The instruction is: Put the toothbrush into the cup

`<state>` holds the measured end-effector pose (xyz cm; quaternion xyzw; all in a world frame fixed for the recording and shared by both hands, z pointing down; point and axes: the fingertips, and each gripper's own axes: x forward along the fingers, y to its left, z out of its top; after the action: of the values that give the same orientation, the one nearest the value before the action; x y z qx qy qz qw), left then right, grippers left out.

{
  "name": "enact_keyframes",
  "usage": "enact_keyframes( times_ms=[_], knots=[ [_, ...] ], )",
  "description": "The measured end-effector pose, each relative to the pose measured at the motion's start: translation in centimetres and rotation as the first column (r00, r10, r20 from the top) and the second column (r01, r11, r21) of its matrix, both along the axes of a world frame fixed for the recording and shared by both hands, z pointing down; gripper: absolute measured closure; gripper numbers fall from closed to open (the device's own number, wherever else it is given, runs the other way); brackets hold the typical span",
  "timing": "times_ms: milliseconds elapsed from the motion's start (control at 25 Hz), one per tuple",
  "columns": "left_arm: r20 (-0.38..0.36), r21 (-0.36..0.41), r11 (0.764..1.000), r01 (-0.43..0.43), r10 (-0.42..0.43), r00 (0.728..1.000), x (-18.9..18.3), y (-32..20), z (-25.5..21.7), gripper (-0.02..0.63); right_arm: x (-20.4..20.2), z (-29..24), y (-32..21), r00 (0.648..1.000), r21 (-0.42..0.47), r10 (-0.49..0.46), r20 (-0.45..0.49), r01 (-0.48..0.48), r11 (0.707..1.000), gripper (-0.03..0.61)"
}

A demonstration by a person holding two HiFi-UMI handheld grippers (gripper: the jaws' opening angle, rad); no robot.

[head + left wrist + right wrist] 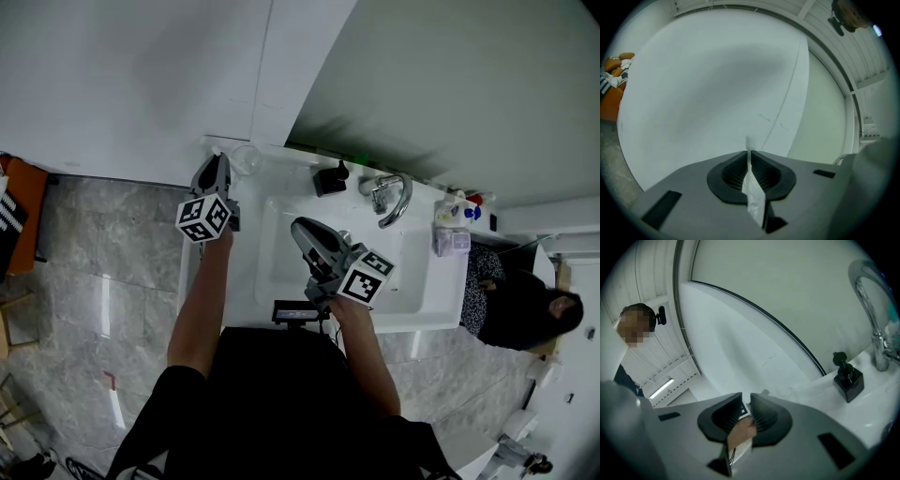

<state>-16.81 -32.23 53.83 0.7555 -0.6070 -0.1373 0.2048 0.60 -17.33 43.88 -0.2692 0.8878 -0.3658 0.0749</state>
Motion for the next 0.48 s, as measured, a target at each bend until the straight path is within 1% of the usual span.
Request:
enact_keyframes(
  times_ms=[360, 480],
  knots=[
    [-0.001, -0.052, 0.998, -0.027, 0.027, 1.0, 0.6, 0.2, 1.4, 0.584, 0.2, 0.2, 0.2, 1.0, -0.002, 0.003, 0.0, -0.003, 1.0, 0.534],
    [-0.015, -0.065, 0.997, -0.043, 0.042, 0.999, 0.9, 0.3, 1.7, 0.583, 0.1, 0.2, 0.2, 1.0, -0.001, 0.003, 0.0, -0.003, 1.0, 0.534]
  ],
)
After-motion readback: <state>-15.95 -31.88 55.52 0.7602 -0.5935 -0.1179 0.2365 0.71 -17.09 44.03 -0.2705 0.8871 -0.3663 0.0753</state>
